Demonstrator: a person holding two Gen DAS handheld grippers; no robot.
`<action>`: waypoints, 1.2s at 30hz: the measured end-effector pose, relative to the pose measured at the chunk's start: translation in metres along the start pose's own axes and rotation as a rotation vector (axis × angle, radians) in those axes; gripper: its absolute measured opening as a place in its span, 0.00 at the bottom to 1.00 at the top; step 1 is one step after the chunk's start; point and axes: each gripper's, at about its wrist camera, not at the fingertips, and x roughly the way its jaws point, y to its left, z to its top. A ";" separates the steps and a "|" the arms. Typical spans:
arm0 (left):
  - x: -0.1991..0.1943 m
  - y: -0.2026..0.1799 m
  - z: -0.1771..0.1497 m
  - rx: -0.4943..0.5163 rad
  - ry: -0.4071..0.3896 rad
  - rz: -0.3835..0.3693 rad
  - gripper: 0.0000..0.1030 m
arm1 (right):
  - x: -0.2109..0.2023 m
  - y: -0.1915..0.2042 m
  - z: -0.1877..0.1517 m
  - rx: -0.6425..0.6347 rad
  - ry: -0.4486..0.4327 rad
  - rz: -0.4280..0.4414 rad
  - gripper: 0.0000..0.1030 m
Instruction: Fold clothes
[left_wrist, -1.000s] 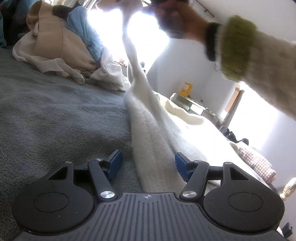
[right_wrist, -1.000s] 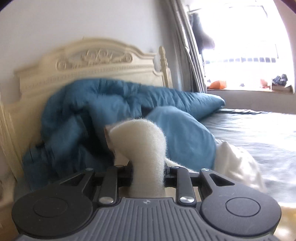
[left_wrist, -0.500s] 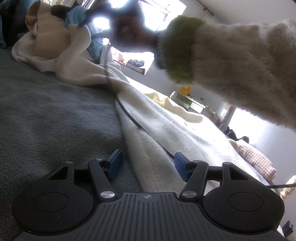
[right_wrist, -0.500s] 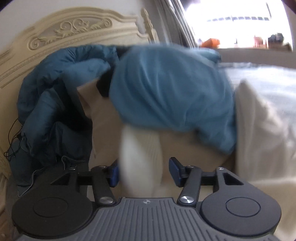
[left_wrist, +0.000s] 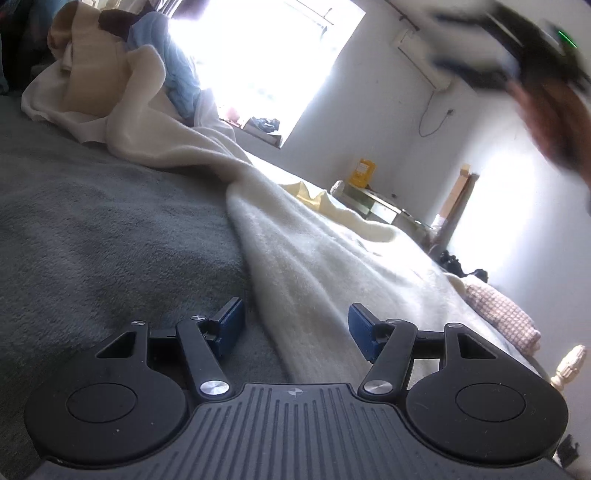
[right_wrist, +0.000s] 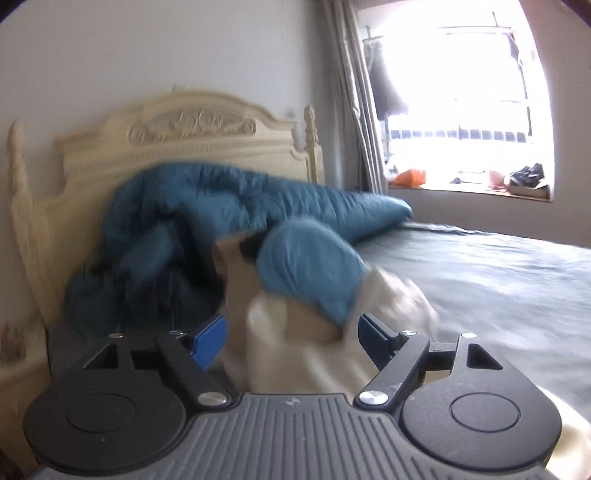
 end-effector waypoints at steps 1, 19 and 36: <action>-0.003 0.002 0.001 -0.022 0.006 -0.013 0.61 | -0.018 0.006 -0.020 -0.004 0.025 -0.016 0.79; -0.006 0.043 0.019 -0.624 0.205 -0.155 0.61 | 0.012 0.175 -0.296 -0.504 0.079 -0.155 0.73; 0.005 0.041 0.015 -0.607 0.266 -0.241 0.61 | 0.021 0.175 -0.312 -0.417 -0.007 -0.219 0.51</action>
